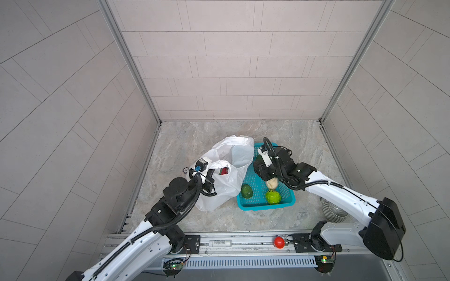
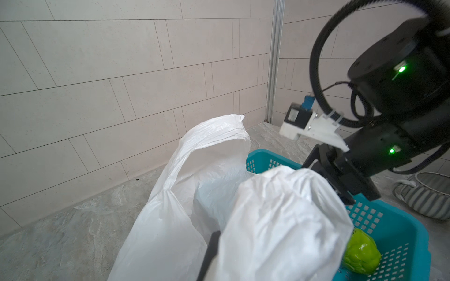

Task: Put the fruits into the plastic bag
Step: 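Carry the dark avocado over and lower it into the white bag, then open the right gripper and lift it out of the bag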

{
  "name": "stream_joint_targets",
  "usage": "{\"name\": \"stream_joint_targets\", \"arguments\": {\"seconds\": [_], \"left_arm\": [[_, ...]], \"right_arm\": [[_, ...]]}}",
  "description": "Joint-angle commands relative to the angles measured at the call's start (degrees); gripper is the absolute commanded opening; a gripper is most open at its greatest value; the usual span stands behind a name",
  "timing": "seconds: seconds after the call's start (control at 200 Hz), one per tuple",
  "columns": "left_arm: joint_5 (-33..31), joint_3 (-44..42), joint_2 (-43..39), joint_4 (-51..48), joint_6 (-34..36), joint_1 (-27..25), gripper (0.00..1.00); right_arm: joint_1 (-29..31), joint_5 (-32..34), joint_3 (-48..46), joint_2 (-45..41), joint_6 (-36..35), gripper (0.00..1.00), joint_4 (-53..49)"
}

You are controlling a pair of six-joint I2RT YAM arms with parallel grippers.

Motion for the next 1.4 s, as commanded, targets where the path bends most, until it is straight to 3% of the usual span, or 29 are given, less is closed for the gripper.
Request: {"name": "stream_joint_targets", "arguments": {"seconds": [0.0,0.245,0.576,0.806,1.166,1.236,1.391], "left_arm": [[1.17,2.03,-0.46,0.69,0.57,0.13,0.00],[3.60,3.09,-2.68,-2.26,1.40,0.05,0.00],[6.41,6.39,-6.14,-7.61,2.14,-0.01,0.00],[7.34,6.24,-4.92,-7.36,2.06,-0.02,0.00],[7.17,5.99,-4.20,-6.60,2.41,0.02,0.00],[7.03,5.82,-4.38,-6.57,2.35,-0.03,0.00],[6.93,5.52,-4.46,-6.53,2.32,-0.01,0.00]], "right_arm": [[0.47,-2.25,3.52,-2.25,-0.36,0.27,3.65],[3.18,-13.53,15.73,5.52,-0.92,0.27,5.54],[7.47,-15.72,21.46,18.80,0.08,0.27,7.52],[12.31,-16.35,22.96,25.19,-3.60,0.27,2.20],[13.81,-16.38,29.89,35.64,-5.10,0.32,-10.92],[13.81,-15.93,30.92,36.41,-5.93,0.37,-13.28],[13.71,-13.01,33.09,35.13,-6.91,0.62,-16.34]]}}
